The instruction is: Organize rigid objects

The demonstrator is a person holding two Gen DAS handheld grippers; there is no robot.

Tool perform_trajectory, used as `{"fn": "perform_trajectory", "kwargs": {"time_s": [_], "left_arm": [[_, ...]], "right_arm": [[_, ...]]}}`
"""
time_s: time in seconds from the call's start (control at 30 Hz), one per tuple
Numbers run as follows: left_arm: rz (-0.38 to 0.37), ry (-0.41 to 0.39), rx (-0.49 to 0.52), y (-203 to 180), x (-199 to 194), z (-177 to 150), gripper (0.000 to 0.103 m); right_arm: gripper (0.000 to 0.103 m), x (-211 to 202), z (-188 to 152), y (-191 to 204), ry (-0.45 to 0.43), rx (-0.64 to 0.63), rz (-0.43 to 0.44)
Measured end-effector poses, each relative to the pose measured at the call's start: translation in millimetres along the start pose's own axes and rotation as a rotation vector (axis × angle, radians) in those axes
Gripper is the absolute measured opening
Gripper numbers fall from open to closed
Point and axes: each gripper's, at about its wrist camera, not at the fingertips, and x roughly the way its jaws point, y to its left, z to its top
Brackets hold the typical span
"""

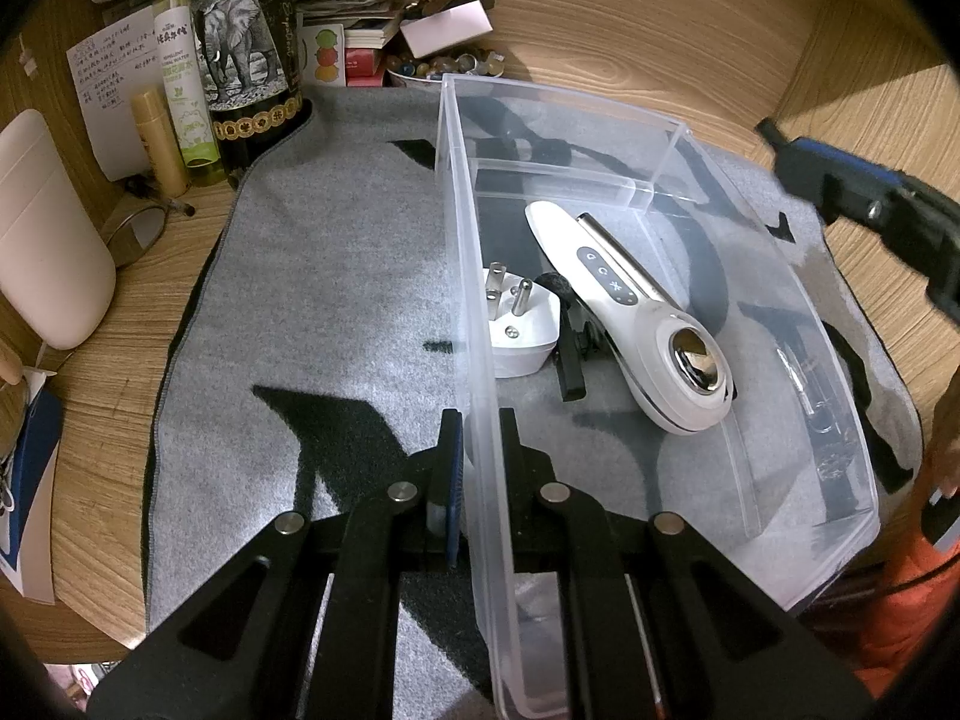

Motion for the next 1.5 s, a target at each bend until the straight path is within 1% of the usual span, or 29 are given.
{"fn": "perform_trajectory", "kwargs": {"time_s": [0.33, 0.5, 0.63, 0.67, 0.7, 0.77, 1.03, 1.1, 1.27, 1.4, 1.5], "left_arm": [[0.004, 0.001, -0.002, -1, 1, 1, 0.009], [-0.002, -0.001, -0.007, 1, 1, 1, 0.009], [-0.002, -0.001, -0.003, 1, 1, 0, 0.009], [-0.002, -0.002, -0.003, 1, 0, 0, 0.009], [-0.003, -0.002, -0.004, 0, 0, 0, 0.009], [-0.002, -0.002, -0.004, 0, 0, 0, 0.009], [-0.002, -0.002, -0.003, 0, 0, 0, 0.009], [-0.002, -0.002, -0.002, 0, 0, 0, 0.009], [-0.002, -0.002, -0.003, -1, 0, 0, 0.009], [-0.001, -0.002, -0.001, -1, 0, 0, 0.009], [-0.001, -0.002, 0.0, -1, 0, 0, 0.009]], "right_arm": [[0.024, 25, -13, 31, 0.091, -0.078, 0.078], [0.024, 32, -17, 40, 0.137, -0.084, 0.119], [0.025, 34, -18, 45, 0.15, -0.105, 0.112], [0.031, 35, -18, 45, 0.151, -0.108, 0.11], [0.041, 34, -18, 46, 0.148, -0.11, 0.104], [0.049, 31, -18, 45, 0.125, -0.111, 0.09], [0.05, 15, -13, 35, 0.082, -0.093, 0.059], [0.051, 11, -13, 30, 0.073, -0.082, 0.048], [0.054, -3, -20, 9, 0.056, -0.036, 0.003], [0.055, -11, -30, -11, 0.06, 0.022, -0.029], [0.055, -17, -39, -26, 0.07, 0.06, -0.069]]}}
